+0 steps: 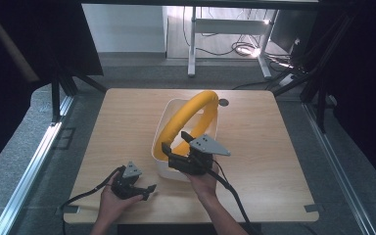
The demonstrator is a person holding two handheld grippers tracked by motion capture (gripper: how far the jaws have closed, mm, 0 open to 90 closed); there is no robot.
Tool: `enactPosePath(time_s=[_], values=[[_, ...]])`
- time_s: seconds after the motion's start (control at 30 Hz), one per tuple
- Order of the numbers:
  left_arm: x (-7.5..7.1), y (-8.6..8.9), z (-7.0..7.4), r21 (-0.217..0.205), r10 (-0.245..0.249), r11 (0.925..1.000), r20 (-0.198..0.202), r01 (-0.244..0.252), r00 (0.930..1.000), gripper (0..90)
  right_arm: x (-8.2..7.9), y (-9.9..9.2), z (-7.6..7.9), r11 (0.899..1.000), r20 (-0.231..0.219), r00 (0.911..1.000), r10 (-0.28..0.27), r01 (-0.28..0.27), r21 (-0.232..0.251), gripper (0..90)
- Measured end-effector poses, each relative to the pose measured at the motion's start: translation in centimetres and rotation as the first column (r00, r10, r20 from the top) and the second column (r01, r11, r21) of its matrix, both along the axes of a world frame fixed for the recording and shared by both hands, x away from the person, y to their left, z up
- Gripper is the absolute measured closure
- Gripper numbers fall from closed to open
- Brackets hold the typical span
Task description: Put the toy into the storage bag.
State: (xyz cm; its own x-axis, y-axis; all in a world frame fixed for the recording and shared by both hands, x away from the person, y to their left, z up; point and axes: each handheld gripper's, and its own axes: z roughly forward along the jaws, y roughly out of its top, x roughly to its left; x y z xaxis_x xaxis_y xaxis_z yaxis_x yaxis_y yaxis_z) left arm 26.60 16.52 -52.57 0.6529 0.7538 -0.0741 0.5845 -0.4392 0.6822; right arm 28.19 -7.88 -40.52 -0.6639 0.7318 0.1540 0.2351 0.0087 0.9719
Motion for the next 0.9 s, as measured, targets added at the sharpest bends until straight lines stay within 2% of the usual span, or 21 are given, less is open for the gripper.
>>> enactPosePath(time_s=[0.1,0.23,0.3,0.33,0.43,0.47,0.77,0.8,0.83,0.87,0.9], values=[[0.0,0.0,0.0,0.000,0.000,1.0000,0.001,0.000,1.0000,19.8,-0.2,-0.7,0.1,1.000,0.004,1.0000,0.003,-0.003,-0.003,26.1],[0.0,0.0,0.0,-0.002,0.002,1.0000,0.001,-0.002,1.0000,19.8,-0.6,-2.8,0.2,1.000,0.015,0.9999,-0.005,0.005,0.005,26.9],[0.0,0.0,0.0,0.000,0.003,1.0000,0.000,-0.003,1.0000,19.7,-0.6,-3.3,0.2,1.000,0.014,0.9999,-0.009,0.008,0.004,27.1],[0.0,-0.1,0.0,-0.002,0.006,1.0000,-0.002,-0.006,1.0000,19.6,-0.6,-4.2,0.1,1.000,0.021,0.9997,-0.016,0.016,-0.001,27.3],[0.0,0.0,0.0,0.001,0.005,1.0000,-0.002,-0.005,1.0000,19.5,-0.6,-5.1,0.0,1.000,0.030,0.9993,-0.022,0.022,-0.013,27.7],[0.0,0.0,0.0,0.003,0.003,1.0000,0.000,-0.003,1.0000,19.5,-0.6,-6.0,-0.2,0.999,0.032,0.9991,-0.029,0.030,-0.021,28.0],[0.0,0.0,0.0,0.005,0.006,1.0000,0.002,-0.006,1.0000,19.5,-0.3,-9.2,-1.2,0.996,0.051,0.9968,-0.062,0.065,-0.065,29.7],[0.0,0.0,0.0,0.005,0.007,1.0000,0.001,-0.007,1.0000,19.5,-0.2,-10.1,-1.6,0.993,0.052,0.9953,-0.081,0.085,-0.078,30.0],[0.0,0.0,0.0,0.005,0.007,1.0000,0.001,-0.007,1.0000,19.5,-0.2,-10.1,-1.6,0.993,0.052,0.9953,-0.081,0.085,-0.078,30.0],[0.0,0.0,0.0,0.005,0.008,1.0000,0.002,-0.008,1.0000,19.5,-0.1,-11.3,-2.1,0.990,0.049,0.9931,-0.107,0.111,-0.089,30.5],[0.0,0.0,0.0,0.005,0.008,1.0000,0.002,-0.008,1.0000,19.5,-0.1,-11.3,-2.1,0.990,0.049,0.9931,-0.107,0.111,-0.089,30.5]])
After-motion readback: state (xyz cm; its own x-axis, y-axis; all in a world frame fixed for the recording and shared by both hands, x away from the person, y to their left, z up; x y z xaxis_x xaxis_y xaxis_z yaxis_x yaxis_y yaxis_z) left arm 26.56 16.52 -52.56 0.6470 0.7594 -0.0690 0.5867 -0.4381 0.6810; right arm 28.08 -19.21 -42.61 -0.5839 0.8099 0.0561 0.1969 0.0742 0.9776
